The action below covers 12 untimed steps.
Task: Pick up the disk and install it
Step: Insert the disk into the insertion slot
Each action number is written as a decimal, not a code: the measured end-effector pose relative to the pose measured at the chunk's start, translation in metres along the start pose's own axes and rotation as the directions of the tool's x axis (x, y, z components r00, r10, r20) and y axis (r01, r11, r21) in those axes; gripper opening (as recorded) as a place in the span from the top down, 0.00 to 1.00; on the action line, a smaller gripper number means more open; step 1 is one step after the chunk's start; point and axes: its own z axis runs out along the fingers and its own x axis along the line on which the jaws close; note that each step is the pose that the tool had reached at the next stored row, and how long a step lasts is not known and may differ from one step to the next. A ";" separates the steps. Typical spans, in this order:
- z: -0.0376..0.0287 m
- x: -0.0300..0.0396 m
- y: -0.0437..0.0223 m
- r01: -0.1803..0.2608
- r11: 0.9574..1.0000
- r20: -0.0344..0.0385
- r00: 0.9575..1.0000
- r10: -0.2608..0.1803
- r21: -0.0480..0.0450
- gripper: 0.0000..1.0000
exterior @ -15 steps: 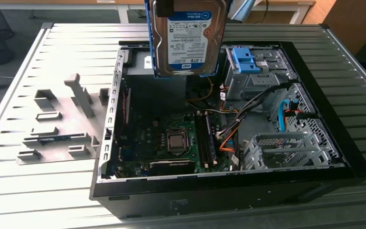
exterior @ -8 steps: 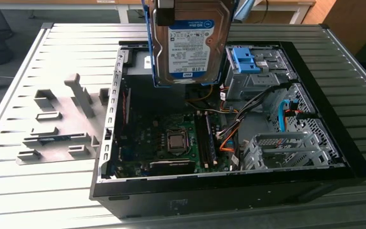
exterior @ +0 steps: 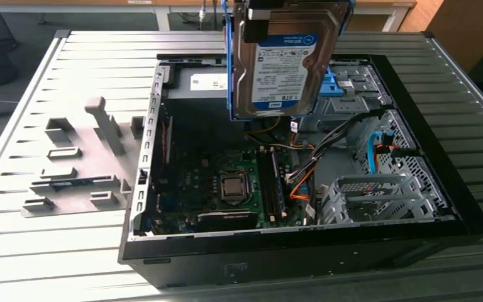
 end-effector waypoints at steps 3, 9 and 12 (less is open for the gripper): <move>0.0000 0.0000 -0.0001 0.000 1.000 0.000 1.000 0.000 0.000 0.64; 0.0003 0.0167 0.0001 0.000 1.000 0.000 1.000 0.000 0.000 0.64; 0.0014 0.0223 -0.0048 0.000 1.000 0.000 1.000 0.000 -0.003 0.64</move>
